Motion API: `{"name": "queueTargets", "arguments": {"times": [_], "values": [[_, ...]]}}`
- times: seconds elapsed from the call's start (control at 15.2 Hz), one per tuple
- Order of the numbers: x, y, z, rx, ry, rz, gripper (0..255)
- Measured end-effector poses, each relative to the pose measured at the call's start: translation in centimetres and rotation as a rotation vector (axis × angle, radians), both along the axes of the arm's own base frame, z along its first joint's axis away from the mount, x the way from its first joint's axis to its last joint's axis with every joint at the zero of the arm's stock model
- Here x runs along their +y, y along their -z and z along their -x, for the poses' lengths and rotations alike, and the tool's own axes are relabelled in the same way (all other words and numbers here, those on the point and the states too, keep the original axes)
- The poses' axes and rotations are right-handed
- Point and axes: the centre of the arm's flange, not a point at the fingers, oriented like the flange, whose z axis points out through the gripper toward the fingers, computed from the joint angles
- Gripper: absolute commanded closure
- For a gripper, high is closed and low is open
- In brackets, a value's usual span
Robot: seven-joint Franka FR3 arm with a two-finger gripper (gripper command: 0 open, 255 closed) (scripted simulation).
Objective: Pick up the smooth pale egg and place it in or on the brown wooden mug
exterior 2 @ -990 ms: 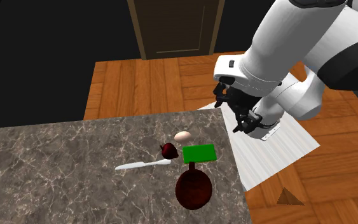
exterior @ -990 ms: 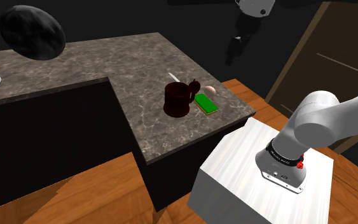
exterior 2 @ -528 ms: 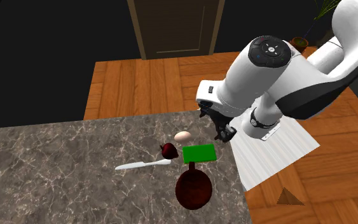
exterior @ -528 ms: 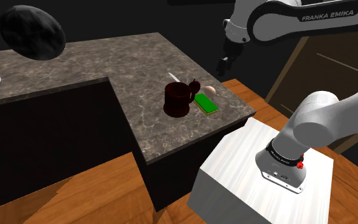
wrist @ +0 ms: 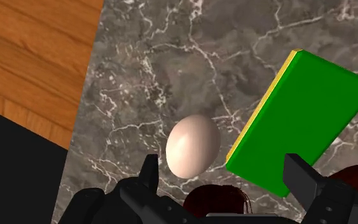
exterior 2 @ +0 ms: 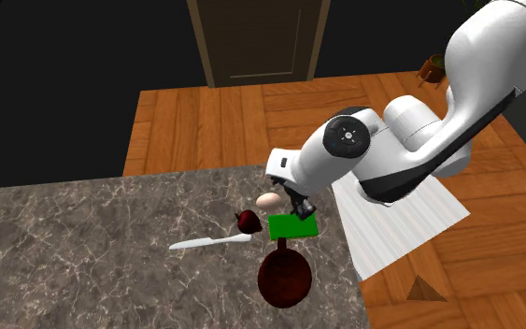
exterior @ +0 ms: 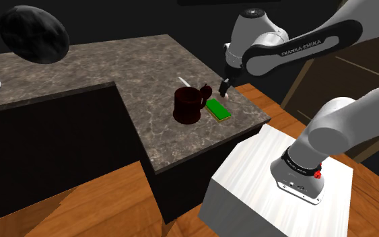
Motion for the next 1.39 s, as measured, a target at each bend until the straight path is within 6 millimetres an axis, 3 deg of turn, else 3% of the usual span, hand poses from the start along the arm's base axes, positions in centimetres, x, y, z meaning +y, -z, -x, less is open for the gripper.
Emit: {"name": "queueTargets", "arguments": {"times": [0.2, 0.59, 1.12, 1.19, 1.39], "values": [[-1.2, 3.1, -1.3, -0.006, -0.006, 0.033, 0], [-2.1, 6.5, -2.1, -0.008, -0.010, 0.042, 0], [-2.5, 7.9, -2.3, -0.009, -0.010, 0.042, 0], [-2.5, 7.9, -2.3, -0.009, -0.010, 0.042, 255], [-2.5, 7.8, -2.3, -0.009, -0.010, 0.042, 255]]}}
